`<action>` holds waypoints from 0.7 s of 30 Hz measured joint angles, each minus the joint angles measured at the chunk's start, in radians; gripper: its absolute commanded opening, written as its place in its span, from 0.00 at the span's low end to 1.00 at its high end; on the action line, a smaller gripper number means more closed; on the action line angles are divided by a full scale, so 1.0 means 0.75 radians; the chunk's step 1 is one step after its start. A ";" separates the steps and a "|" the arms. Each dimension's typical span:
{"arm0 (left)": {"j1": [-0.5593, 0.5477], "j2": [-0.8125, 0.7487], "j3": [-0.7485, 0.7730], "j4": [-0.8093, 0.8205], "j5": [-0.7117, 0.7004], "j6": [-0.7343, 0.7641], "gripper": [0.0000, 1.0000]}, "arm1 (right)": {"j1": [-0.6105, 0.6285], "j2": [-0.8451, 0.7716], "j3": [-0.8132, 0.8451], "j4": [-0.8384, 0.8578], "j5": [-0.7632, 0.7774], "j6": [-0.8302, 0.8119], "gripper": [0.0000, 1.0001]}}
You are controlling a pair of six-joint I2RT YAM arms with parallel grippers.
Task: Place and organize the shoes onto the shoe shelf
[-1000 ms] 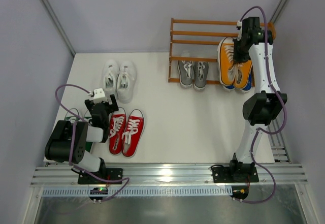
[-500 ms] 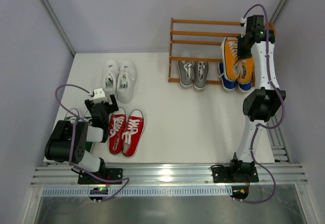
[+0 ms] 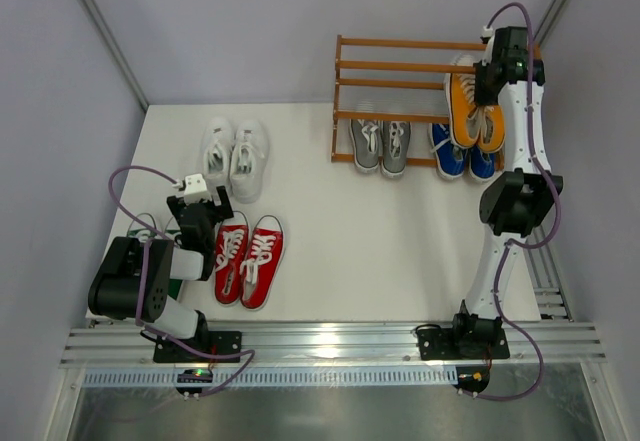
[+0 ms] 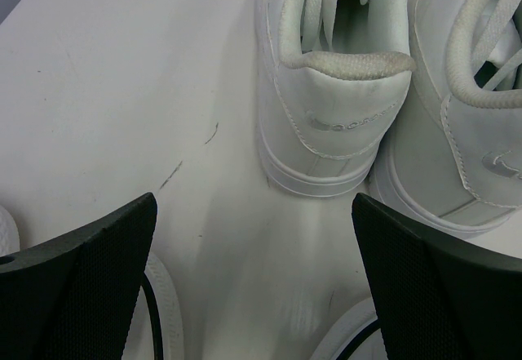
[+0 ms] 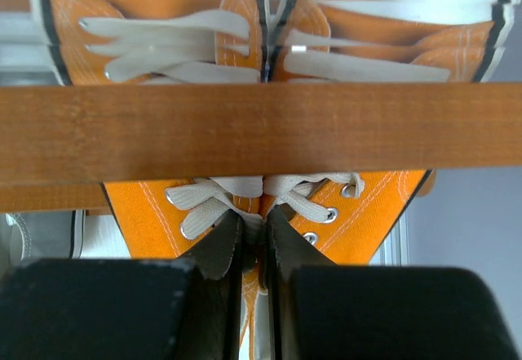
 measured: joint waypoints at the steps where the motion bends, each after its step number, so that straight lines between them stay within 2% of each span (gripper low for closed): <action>1: 0.000 0.000 0.000 0.000 0.000 0.000 1.00 | 0.000 0.007 0.000 0.009 -0.004 0.000 0.04; 16: 0.000 0.000 0.000 0.000 0.000 0.000 1.00 | 0.001 0.028 -0.003 0.152 -0.038 0.046 0.06; 17: 0.000 0.000 0.000 0.000 0.000 0.000 1.00 | 0.001 0.032 -0.004 0.161 -0.041 0.051 0.26; 19: 0.000 0.000 0.000 0.000 0.000 0.000 1.00 | 0.001 0.040 -0.005 0.180 -0.050 0.064 0.39; 20: 0.000 0.000 0.000 0.000 0.000 0.001 1.00 | 0.001 0.041 -0.005 0.189 -0.051 0.066 0.57; 21: 0.000 0.000 0.000 0.000 0.000 0.000 1.00 | -0.001 0.041 -0.005 0.197 -0.053 0.073 0.64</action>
